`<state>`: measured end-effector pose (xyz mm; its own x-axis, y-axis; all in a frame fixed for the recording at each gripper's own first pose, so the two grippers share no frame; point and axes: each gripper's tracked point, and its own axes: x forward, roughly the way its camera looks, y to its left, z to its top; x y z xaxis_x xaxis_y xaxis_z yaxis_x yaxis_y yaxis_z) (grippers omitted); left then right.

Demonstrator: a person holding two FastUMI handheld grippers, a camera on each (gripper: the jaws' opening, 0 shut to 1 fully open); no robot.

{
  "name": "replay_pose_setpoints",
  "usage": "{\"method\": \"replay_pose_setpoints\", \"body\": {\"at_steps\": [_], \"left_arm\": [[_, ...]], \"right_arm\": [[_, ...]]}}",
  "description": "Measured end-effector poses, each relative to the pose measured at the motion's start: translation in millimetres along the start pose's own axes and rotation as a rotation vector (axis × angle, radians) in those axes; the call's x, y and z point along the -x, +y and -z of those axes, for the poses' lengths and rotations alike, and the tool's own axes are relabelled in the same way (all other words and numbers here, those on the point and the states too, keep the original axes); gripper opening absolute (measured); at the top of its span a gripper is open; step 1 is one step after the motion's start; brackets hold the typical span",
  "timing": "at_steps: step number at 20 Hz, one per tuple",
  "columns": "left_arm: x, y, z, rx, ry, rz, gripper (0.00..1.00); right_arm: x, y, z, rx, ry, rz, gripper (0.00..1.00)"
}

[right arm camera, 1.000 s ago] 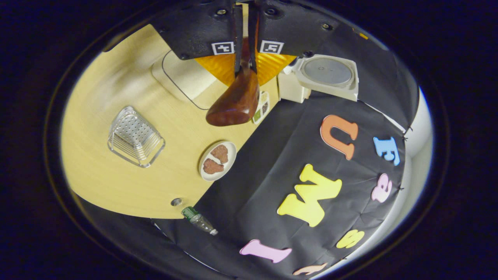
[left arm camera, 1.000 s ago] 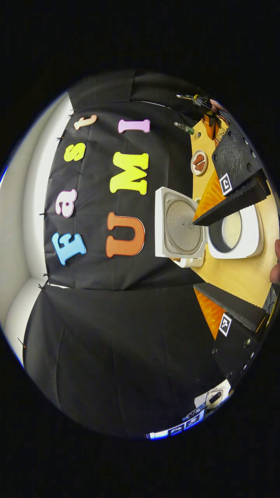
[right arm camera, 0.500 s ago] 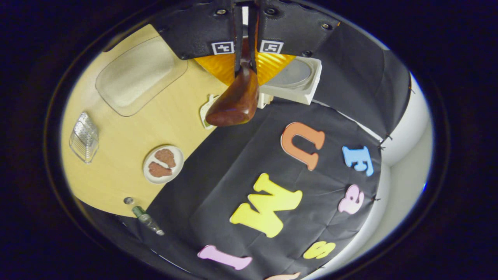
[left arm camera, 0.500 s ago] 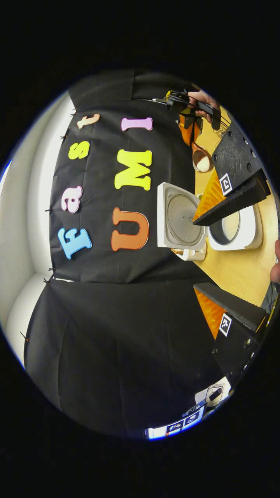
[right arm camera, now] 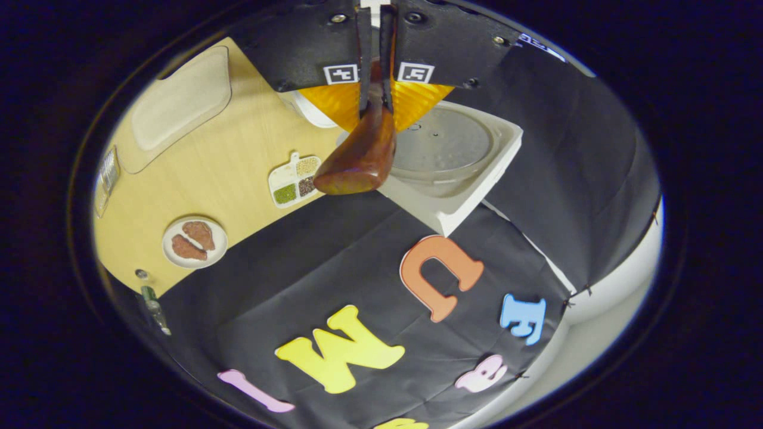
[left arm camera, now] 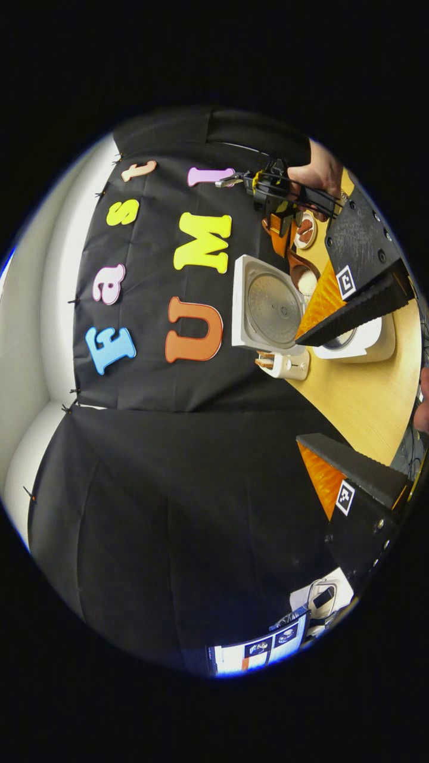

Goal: Close the left gripper, press the button to open the rice cooker; take a wooden spoon from the chopstick holder with the right hand, scoop a spoonful of rice and pour it into the rice cooker, then put the wooden spoon back into the chopstick holder.

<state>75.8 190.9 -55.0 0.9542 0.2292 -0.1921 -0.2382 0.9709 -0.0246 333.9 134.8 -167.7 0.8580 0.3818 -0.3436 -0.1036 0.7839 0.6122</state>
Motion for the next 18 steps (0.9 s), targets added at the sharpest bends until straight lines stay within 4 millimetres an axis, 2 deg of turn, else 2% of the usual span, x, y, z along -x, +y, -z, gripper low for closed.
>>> {"method": "replay_pose_setpoints", "body": {"at_steps": [5,11,18], "left_arm": [[9,32,5,0.025,0.006,-0.048,0.94],[3,32,12,0.035,0.014,-0.056,0.94],[-2,27,12,0.039,0.003,-0.036,0.94]], "right_arm": [[-24,14,15,0.199,0.005,0.043,0.11],[-28,35,22,0.474,-0.009,0.053,0.11],[-18,68,21,0.792,-0.066,0.014,0.11]]}}
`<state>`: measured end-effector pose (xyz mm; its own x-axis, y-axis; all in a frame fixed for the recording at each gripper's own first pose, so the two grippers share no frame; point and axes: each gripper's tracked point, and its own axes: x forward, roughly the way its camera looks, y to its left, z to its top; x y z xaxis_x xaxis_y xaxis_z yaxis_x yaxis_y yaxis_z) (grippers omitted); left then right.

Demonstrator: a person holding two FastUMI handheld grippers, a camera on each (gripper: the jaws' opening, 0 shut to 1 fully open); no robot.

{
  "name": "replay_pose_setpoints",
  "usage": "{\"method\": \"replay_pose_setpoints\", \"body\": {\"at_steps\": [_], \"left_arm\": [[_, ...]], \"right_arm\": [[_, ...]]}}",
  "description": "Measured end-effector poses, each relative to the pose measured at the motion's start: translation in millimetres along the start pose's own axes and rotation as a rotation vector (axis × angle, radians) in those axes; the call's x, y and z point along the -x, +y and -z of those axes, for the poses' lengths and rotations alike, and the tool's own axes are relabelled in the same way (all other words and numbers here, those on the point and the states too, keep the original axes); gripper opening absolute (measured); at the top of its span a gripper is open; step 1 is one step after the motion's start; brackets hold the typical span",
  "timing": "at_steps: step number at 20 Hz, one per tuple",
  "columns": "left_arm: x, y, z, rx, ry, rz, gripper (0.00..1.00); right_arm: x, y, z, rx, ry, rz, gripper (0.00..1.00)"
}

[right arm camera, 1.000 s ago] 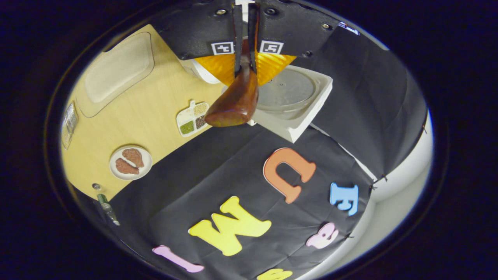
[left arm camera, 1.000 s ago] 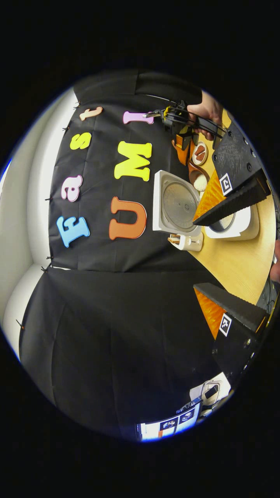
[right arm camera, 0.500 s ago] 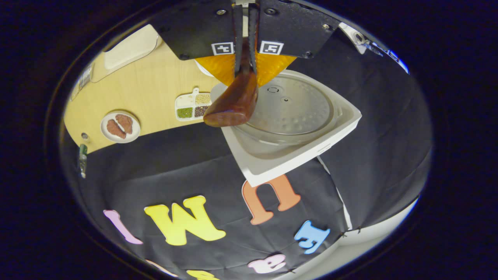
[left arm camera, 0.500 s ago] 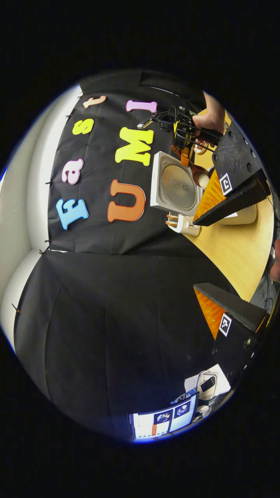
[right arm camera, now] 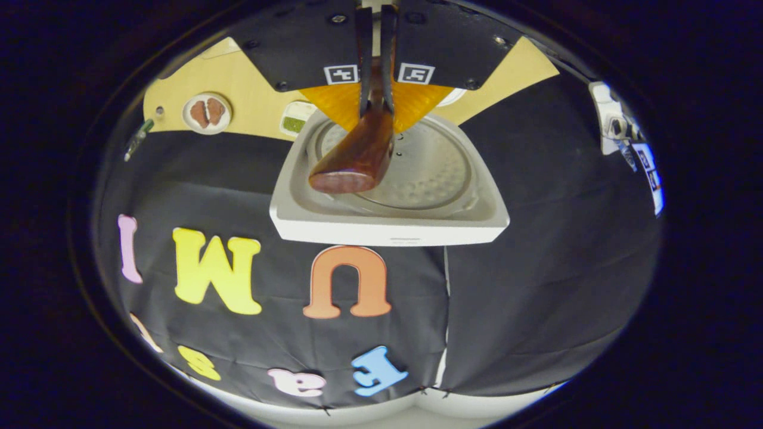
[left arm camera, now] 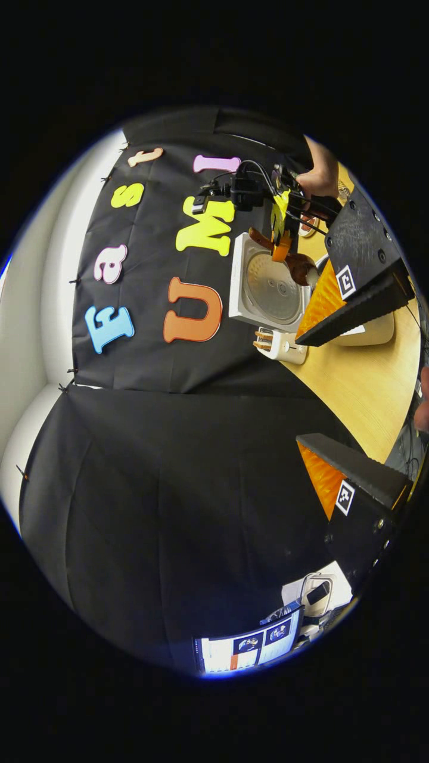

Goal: Close the left gripper, press the button to open the rice cooker; take a wooden spoon from the chopstick holder with the right hand, scoop a spoonful of rice and pour it into the rice cooker, then put the wooden spoon back into the chopstick holder.

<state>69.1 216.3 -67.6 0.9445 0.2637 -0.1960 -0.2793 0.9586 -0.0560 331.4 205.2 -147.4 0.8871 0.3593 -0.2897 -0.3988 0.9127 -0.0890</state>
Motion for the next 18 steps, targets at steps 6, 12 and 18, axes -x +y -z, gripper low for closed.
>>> {"method": "replay_pose_setpoints", "body": {"at_steps": [6,12,18], "left_arm": [[-1,2,-1,-0.009,-0.014,0.003,0.94],[-2,0,-2,0.006,-0.026,0.004,0.94],[-2,-17,-7,0.001,-0.035,0.034,0.94]], "right_arm": [[13,20,-9,0.235,-0.057,-0.03,0.11],[25,23,-14,0.238,-0.065,-0.05,0.11],[49,8,-21,0.066,-0.057,-0.064,0.11]]}}
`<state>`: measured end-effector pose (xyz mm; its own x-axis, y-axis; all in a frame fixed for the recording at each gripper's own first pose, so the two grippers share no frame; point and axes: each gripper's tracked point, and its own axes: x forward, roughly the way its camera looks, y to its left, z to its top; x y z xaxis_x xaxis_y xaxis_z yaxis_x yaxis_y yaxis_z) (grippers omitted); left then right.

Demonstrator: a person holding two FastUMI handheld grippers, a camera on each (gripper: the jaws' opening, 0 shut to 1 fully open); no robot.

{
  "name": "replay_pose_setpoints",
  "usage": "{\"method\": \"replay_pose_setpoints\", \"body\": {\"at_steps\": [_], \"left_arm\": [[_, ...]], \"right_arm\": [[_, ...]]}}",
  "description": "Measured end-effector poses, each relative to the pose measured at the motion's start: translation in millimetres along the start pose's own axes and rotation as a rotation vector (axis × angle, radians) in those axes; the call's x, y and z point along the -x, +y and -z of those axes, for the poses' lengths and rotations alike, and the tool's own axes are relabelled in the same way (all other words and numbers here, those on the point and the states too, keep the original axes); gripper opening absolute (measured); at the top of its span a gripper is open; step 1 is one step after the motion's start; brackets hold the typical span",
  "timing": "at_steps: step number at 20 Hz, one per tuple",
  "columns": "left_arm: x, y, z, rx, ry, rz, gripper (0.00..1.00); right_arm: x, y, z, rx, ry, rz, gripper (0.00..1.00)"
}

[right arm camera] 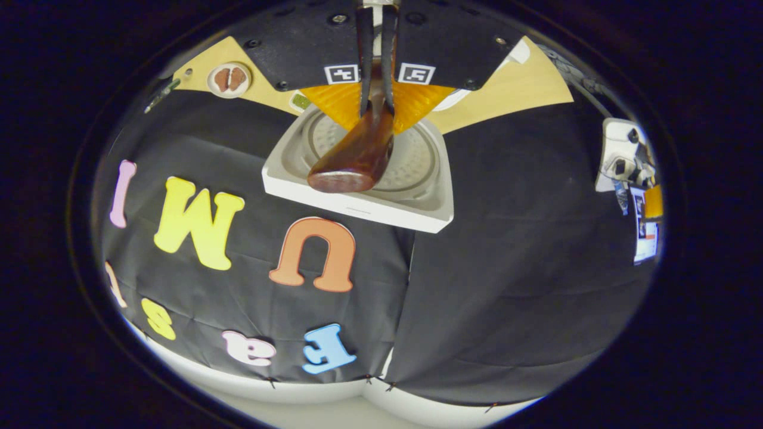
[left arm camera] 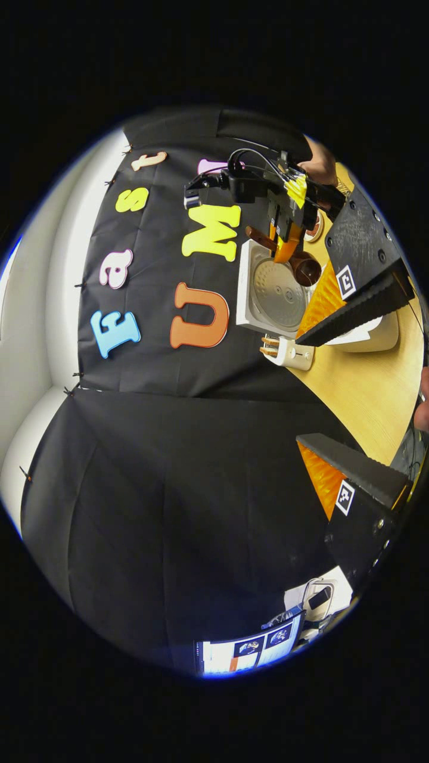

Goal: Close the left gripper, press the button to open the rice cooker; take a wooden spoon from the chopstick holder with the right hand, scoop a spoonful of rice and pour it into the rice cooker, then put the wooden spoon back into the chopstick holder.

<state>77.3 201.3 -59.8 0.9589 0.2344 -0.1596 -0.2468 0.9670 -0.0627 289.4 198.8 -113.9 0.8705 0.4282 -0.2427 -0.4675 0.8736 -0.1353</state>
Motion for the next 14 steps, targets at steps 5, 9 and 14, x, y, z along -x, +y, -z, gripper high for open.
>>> {"method": "replay_pose_setpoints", "body": {"at_steps": [5,9,14], "left_arm": [[-3,-28,-11,-0.017,-0.029,0.055,0.94],[-6,-57,-16,-0.038,-0.052,0.096,0.94],[-10,-104,-12,-0.053,-0.051,0.16,0.94]], "right_arm": [[36,-33,-10,-0.223,0.013,0.009,0.11],[72,-78,-8,-0.447,0.015,0.021,0.11],[122,-158,7,-0.567,-0.002,0.124,0.11]]}}
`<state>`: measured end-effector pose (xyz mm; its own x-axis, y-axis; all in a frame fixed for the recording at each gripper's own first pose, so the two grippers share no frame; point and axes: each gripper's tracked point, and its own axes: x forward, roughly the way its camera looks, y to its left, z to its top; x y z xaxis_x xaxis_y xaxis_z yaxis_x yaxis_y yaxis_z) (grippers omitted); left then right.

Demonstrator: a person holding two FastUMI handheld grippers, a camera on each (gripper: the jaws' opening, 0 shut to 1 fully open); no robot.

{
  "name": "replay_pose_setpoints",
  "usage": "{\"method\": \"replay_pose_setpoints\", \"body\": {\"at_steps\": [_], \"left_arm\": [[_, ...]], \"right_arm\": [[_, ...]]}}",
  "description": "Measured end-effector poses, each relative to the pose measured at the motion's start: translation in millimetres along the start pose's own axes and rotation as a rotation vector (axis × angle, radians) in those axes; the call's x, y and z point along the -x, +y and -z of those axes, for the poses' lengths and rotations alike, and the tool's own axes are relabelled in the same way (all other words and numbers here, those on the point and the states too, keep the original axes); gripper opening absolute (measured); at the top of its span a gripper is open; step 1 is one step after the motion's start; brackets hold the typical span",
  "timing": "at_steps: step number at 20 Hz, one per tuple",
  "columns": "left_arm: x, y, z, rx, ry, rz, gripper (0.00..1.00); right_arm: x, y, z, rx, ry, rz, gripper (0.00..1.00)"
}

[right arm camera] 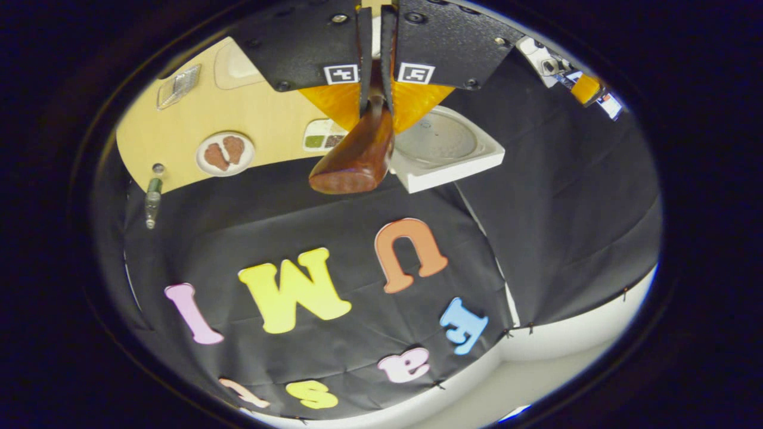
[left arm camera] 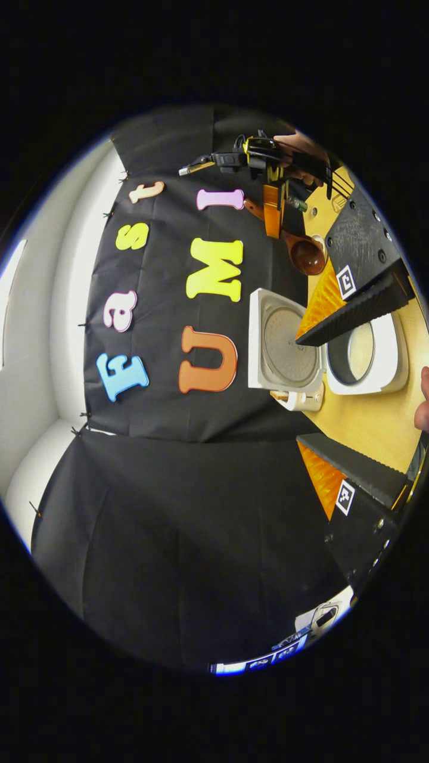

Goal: Close the left gripper, press the button to open the rice cooker; take a wooden spoon from the chopstick holder with the right hand, scoop a spoonful of rice and pour it into the rice cooker, then put the wooden spoon back into the chopstick holder.

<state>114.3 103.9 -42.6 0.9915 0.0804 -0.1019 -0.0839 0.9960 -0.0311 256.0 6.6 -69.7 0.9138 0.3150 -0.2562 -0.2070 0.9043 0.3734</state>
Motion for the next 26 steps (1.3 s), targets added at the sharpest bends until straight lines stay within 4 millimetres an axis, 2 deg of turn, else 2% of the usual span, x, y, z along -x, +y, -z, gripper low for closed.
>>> {"method": "replay_pose_setpoints", "body": {"at_steps": [4,8,13,16,19,23,26], "left_arm": [[-14,-38,2,-0.004,0.009,0.049,0.94],[-26,-77,2,-0.008,0.013,0.09,0.94],[-45,-111,-3,-0.005,0.013,0.104,0.94],[-55,-124,-8,0.0,0.011,0.091,0.94],[-67,-130,-15,-0.025,0.005,0.07,0.94],[-82,-137,-13,-0.06,0.026,0.054,0.94],[-88,-140,-10,-0.07,0.039,0.042,0.94]], "right_arm": [[39,-70,-14,-0.042,-0.029,0.087,0.11],[70,-148,-17,-0.124,-0.039,0.181,0.11],[93,-247,-4,-0.145,-0.026,0.315,0.1],[87,-288,13,-0.145,0.0,0.354,0.11],[78,-324,43,-0.138,0.04,0.392,0.11],[61,-360,78,-0.111,0.087,0.42,0.11],[46,-377,105,-0.107,0.132,0.423,0.11]]}}
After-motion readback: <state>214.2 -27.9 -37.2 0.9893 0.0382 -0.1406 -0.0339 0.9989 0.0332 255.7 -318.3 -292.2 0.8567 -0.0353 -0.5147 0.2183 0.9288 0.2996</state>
